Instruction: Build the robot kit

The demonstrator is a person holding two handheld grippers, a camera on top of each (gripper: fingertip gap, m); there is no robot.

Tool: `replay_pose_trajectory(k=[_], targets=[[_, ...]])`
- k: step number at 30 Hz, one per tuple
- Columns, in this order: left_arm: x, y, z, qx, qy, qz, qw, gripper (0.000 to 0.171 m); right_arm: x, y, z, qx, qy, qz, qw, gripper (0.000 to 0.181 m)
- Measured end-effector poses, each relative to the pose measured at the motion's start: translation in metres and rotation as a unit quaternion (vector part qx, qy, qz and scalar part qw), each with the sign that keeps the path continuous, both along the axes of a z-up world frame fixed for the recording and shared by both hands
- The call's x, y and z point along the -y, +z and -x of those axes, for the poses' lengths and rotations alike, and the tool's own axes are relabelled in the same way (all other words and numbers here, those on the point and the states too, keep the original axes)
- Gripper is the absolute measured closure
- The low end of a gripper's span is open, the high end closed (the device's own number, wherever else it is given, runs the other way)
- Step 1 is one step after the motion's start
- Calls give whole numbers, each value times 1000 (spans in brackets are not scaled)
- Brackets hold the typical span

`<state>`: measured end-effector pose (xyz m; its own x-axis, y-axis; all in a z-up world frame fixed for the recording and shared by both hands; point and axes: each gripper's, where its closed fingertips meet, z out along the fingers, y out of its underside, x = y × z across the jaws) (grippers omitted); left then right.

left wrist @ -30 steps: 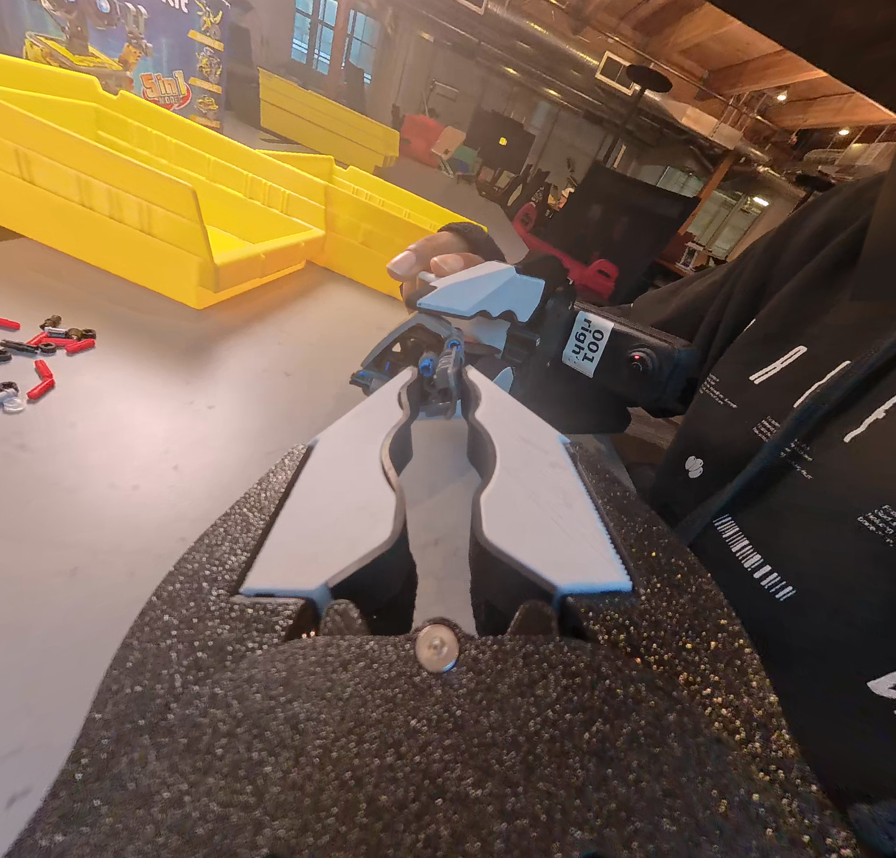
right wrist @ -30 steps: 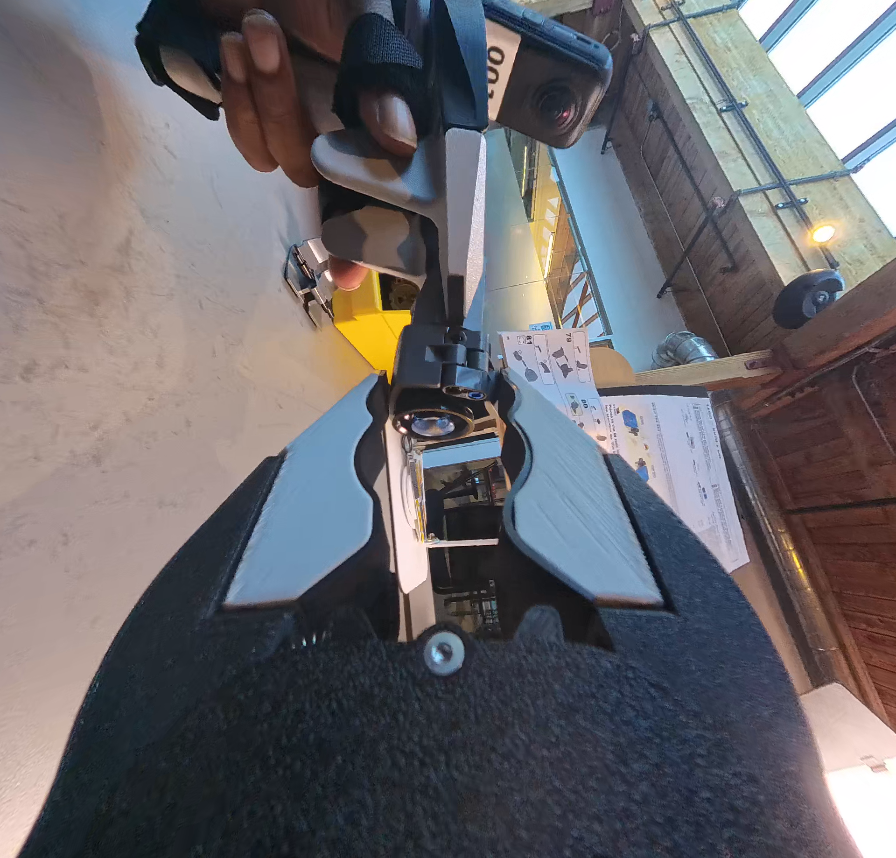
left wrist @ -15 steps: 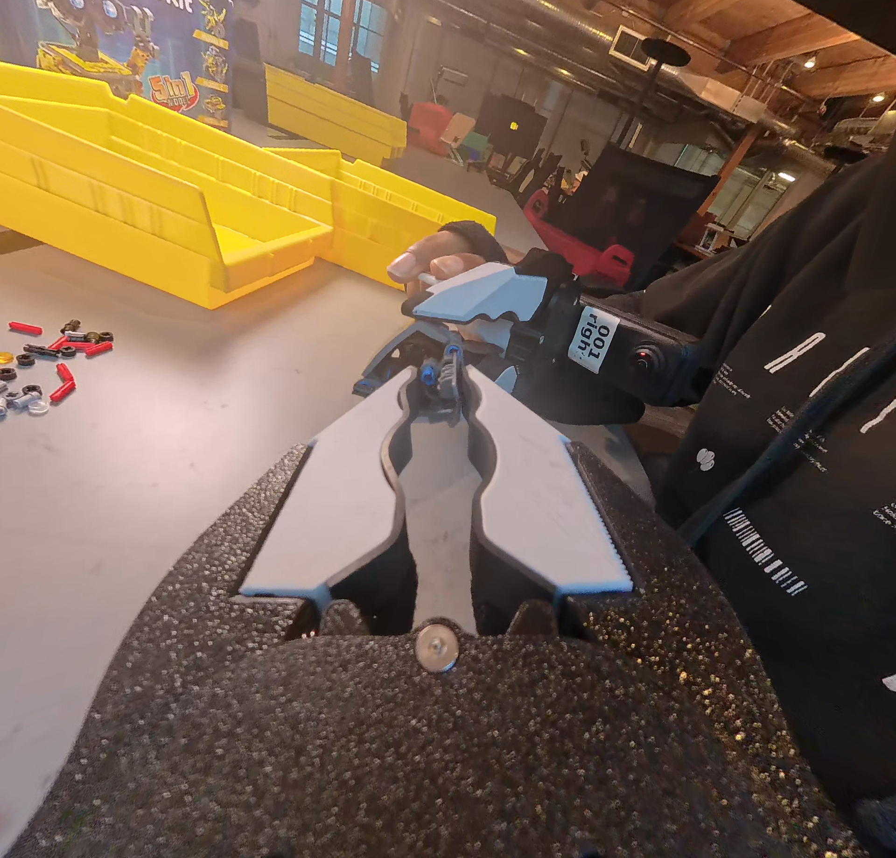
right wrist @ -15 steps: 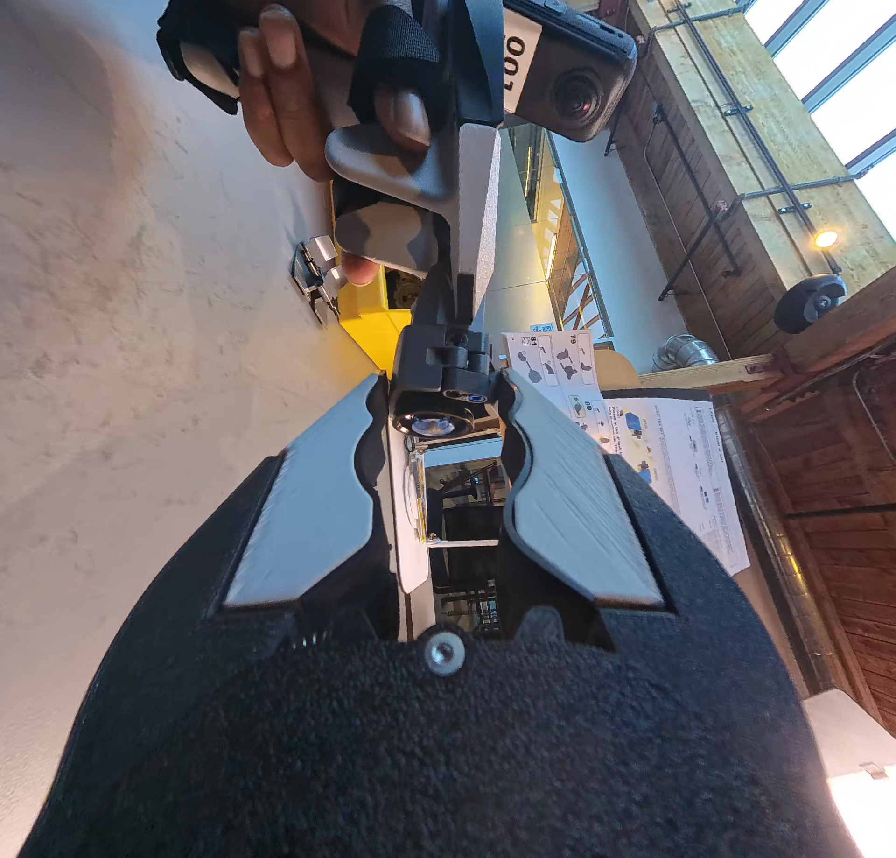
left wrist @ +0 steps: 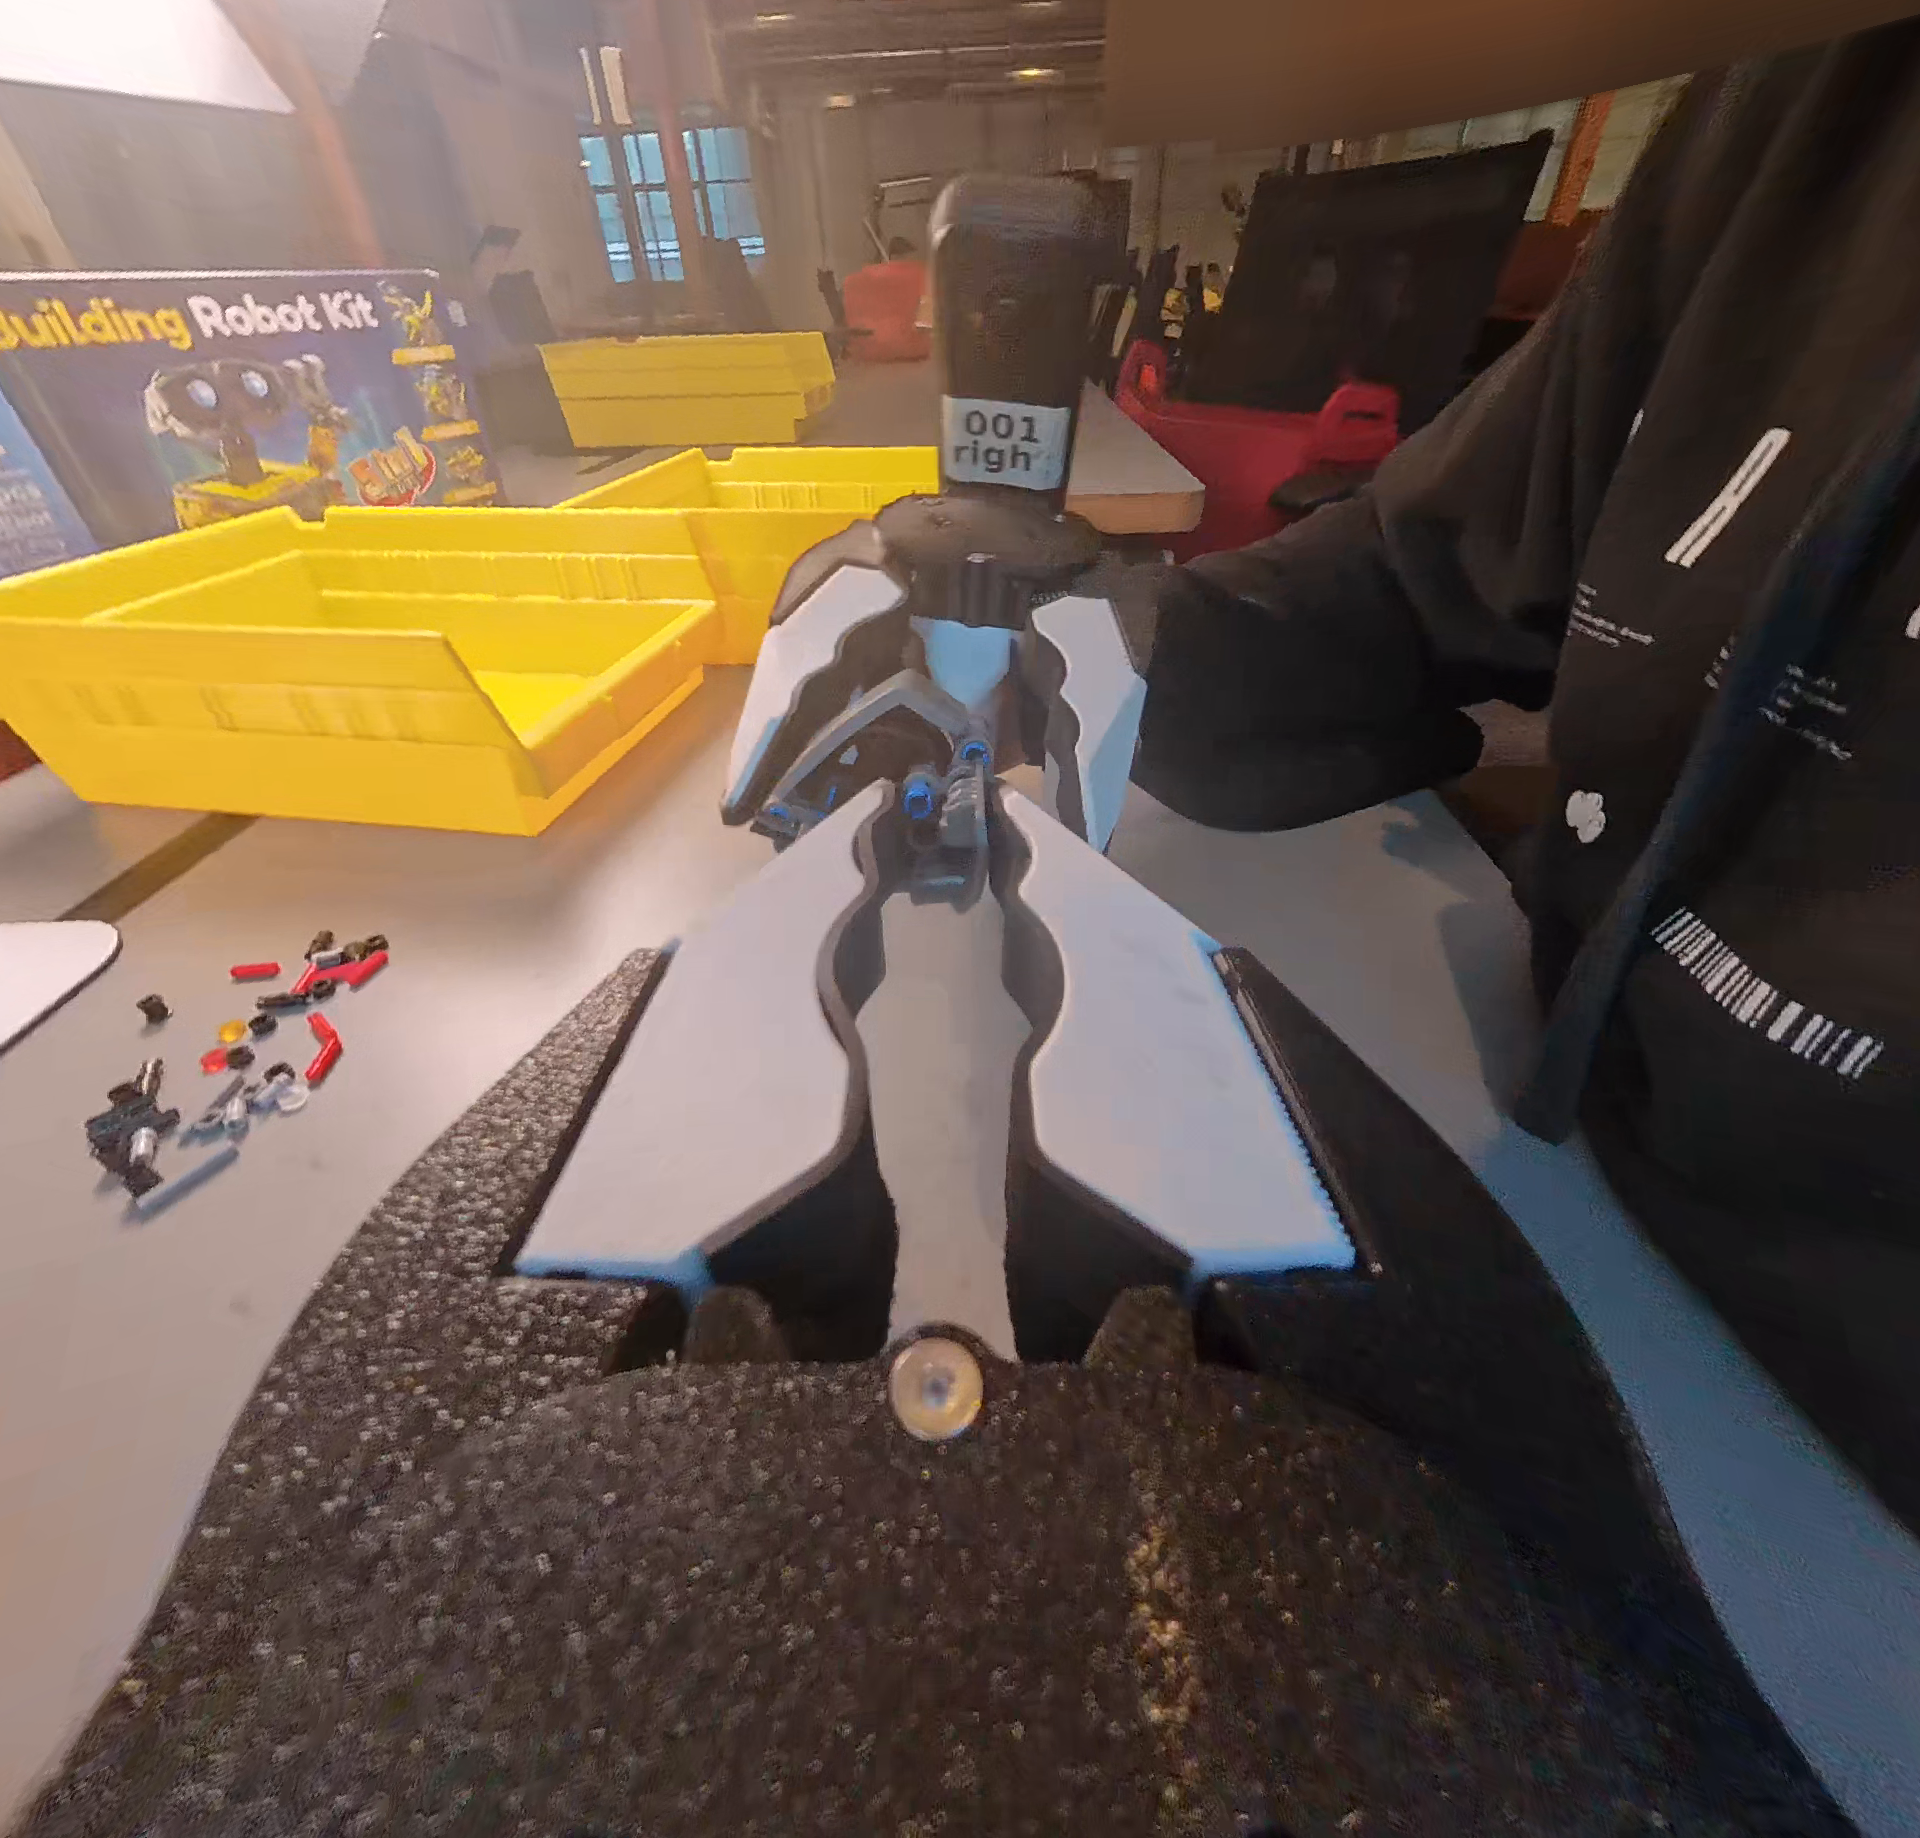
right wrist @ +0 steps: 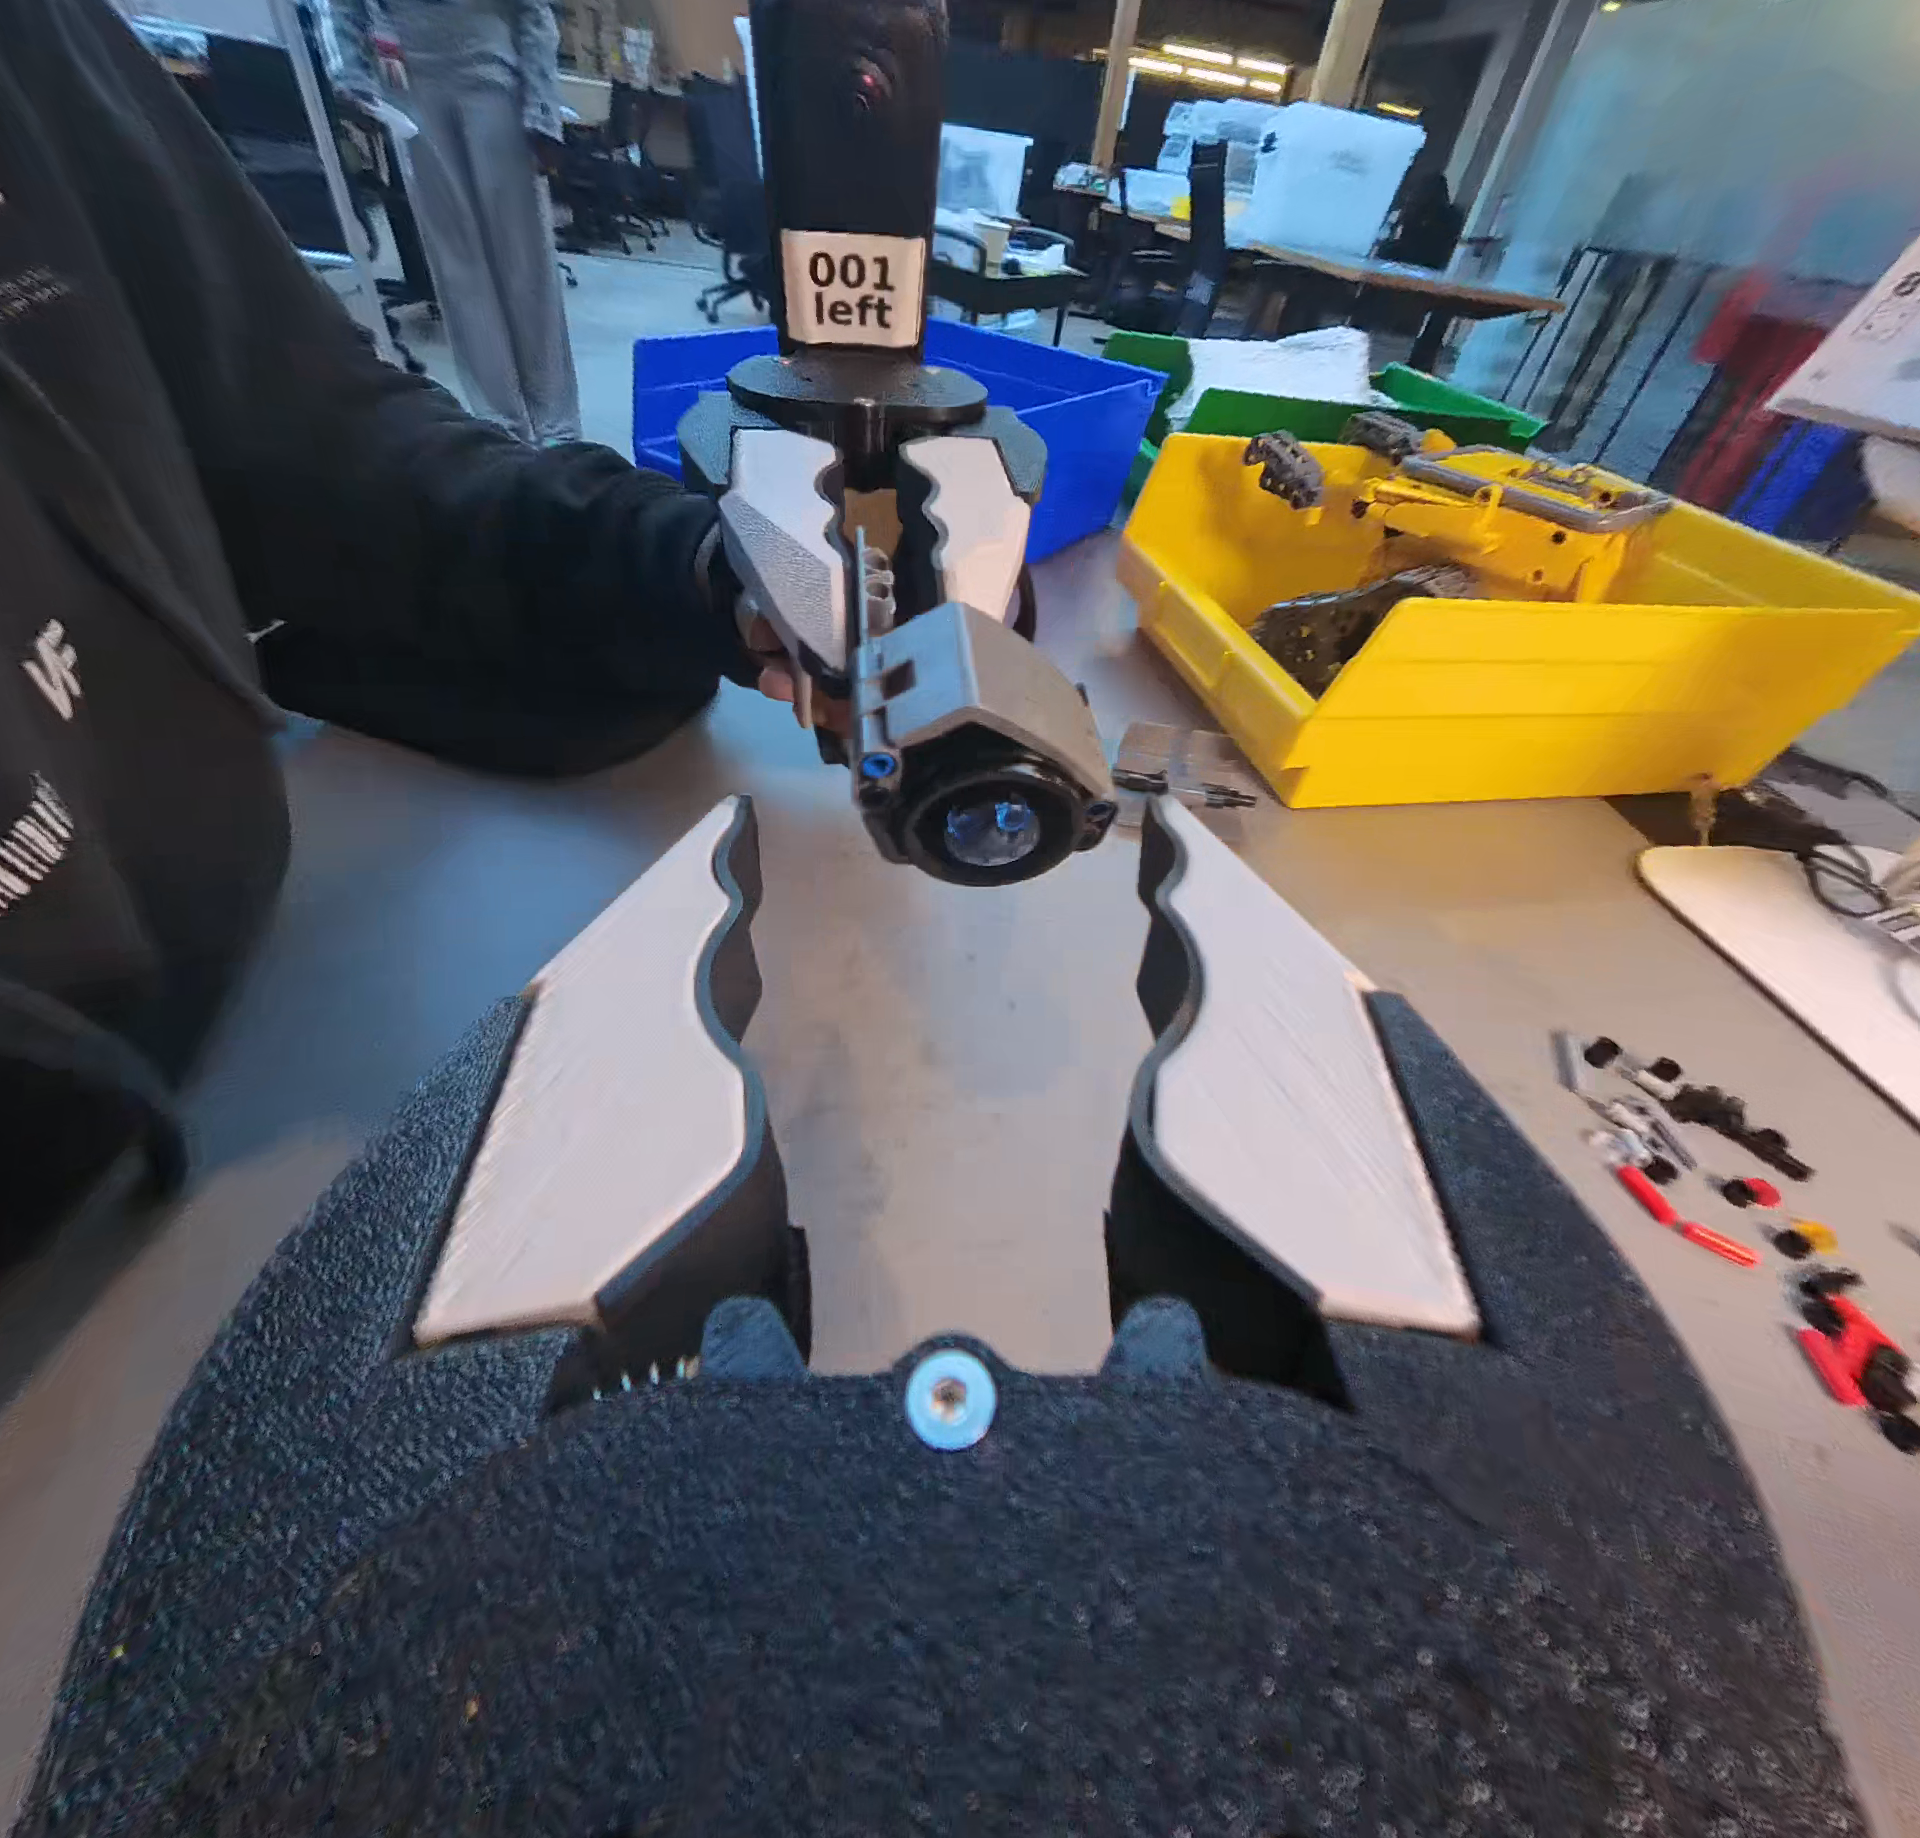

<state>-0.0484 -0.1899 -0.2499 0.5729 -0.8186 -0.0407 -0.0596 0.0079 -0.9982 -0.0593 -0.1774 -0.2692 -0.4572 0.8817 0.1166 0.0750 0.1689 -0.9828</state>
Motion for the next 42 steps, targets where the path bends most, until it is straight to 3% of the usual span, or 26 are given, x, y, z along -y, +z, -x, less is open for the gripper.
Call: replay_pose_trajectory(k=[4,12,28,42], targets=[[6,-5,-11,-34,-15,-21,999,157,3,0,0,-11,-2,-29,1000,129],[4,-18,-4,-77,-6,-12,997,150,-8,-18,-1,-3,-22,-110,994,129],[3,-33,-4,-140,3,-4,990,158,-5,-16,-1,-38,-18,-128,991,130],[-3,-58,2,-165,7,54,985,158,-13,-46,0,62,-22,-130,989,129]])
